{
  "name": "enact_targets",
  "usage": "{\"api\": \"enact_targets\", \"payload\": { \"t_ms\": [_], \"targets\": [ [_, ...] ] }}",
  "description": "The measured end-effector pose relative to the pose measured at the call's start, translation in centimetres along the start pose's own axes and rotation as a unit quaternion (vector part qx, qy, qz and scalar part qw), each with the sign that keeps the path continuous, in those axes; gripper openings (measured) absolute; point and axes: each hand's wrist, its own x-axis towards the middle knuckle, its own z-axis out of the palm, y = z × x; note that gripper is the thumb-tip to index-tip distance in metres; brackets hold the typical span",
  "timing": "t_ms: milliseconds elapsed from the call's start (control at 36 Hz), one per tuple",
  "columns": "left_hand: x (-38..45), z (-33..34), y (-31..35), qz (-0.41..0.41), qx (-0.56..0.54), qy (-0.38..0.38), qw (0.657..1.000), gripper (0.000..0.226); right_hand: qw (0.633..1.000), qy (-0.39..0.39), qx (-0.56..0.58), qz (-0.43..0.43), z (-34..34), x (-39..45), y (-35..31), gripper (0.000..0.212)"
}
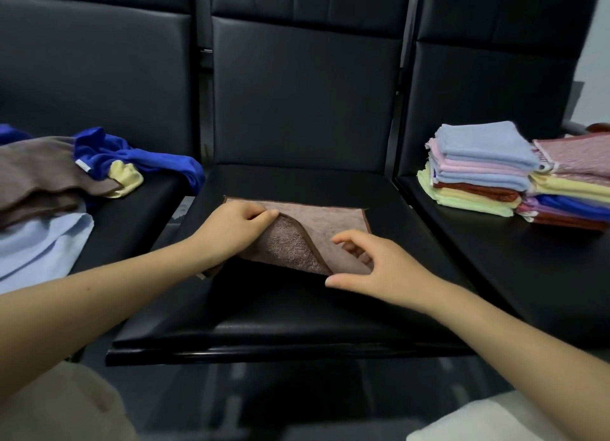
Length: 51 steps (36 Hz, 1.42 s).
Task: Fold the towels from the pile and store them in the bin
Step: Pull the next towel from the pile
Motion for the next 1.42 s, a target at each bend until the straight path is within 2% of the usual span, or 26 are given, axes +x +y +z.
{"api": "enact_targets", "payload": {
  "t_ms": [56,111,167,222,333,444,583,750,917,1000,1083,1167,1222,1417],
  "targets": [
    [0.0,0.1,0.0,0.000,-0.001,0.017,1.000,0.046,0.997,0.000,-0.083,0.000,0.6,0.0,-0.4,0.080],
    [-0.1,0.3,0.1,0.002,-0.001,0.028,1.000,0.047,0.991,0.017,-0.134,0.001,1.4,0.1,-0.6,0.084],
    [-0.1,0.5,0.0,0.009,-0.002,0.025,1.000,0.047,0.985,0.044,-0.167,-0.001,2.3,0.3,-0.4,0.076],
    [-0.2,0.6,0.1,0.017,0.003,0.011,1.000,0.044,0.979,0.074,-0.192,-0.015,2.8,0.6,-0.2,0.058],
    [0.0,-0.1,0.3,0.030,0.014,0.008,0.999,0.029,0.976,0.137,-0.168,-0.019,1.9,0.9,-0.1,0.026],
    [0.3,-0.6,-0.2,0.020,0.005,0.020,1.000,0.026,0.971,0.180,-0.159,-0.016,1.4,1.2,-0.3,0.024],
    [-0.1,0.2,-0.1,0.043,-0.004,-0.020,0.999,0.028,0.973,0.172,-0.152,-0.035,2.2,1.5,-1.4,0.036],
    [-0.4,0.0,0.7,0.085,0.006,-0.038,0.996,0.019,0.968,0.194,-0.148,-0.058,1.9,2.3,-0.5,0.018],
    [0.5,-2.6,-1.3,0.179,0.172,-0.036,0.968,0.024,0.975,0.119,-0.186,-0.007,0.2,2.3,1.9,0.021],
    [0.8,-4.0,-2.6,0.161,0.186,-0.037,0.969,0.020,0.984,0.110,-0.140,0.029,-0.8,2.0,3.1,0.016],
    [0.8,-4.9,-3.4,0.097,0.131,-0.048,0.985,0.015,0.992,0.106,0.006,0.066,-1.6,1.7,3.7,0.016],
    [0.7,-5.0,-4.0,0.019,0.013,-0.074,0.997,0.020,0.974,0.089,0.177,0.105,-2.0,1.1,3.7,0.018],
    [0.5,-4.6,-4.4,-0.008,-0.034,-0.087,0.996,0.025,0.955,0.065,0.249,0.148,-2.2,0.7,3.6,0.015],
    [0.8,-3.2,-5.1,-0.019,0.087,-0.112,0.990,0.024,0.959,0.038,0.228,0.164,-2.3,1.1,3.8,0.013]
  ]
}}
